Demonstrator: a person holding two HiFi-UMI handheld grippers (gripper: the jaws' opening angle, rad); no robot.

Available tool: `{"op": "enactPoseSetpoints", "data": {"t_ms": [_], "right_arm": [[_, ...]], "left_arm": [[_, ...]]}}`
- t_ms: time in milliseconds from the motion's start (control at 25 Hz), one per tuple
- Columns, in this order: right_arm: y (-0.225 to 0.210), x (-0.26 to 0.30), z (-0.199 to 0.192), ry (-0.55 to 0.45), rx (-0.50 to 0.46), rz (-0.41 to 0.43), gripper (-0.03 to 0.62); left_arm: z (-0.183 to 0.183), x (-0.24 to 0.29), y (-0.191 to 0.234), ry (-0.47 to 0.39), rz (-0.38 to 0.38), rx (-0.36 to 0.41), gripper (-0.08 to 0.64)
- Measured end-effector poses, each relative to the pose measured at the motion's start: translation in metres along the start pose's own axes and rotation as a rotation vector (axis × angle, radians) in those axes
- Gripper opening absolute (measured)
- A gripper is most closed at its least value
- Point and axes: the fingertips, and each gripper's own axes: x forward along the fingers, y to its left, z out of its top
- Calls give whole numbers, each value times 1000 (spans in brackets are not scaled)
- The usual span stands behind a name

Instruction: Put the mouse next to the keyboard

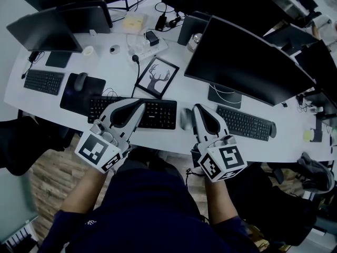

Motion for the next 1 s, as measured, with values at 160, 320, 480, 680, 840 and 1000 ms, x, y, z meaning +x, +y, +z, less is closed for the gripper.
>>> {"op": "enactPoseSetpoints", "data": {"t_ms": [160,320,480,680,840,1000], "right_arm": [[-3,1,-2,6,11,4,2],[-6,2,-6,19,18,-3,2],[-6,4,-8,23,16,2,2],[-6,7,-9,27,13,7,2],[-8,9,-11,32,13,3,2],[-9,12,-11,37,9,4,2]], "left_arm": [[0,3,-1,5,-3,2,37],[-2,5,0,9,-4,1,37],[-3,6,1,12,-3,0,37],[-5,7,3,16,-2,-2,37],[-7,9,5,19,-4,-4,37],[-6,12,7,22,-7,-4,37]]}}
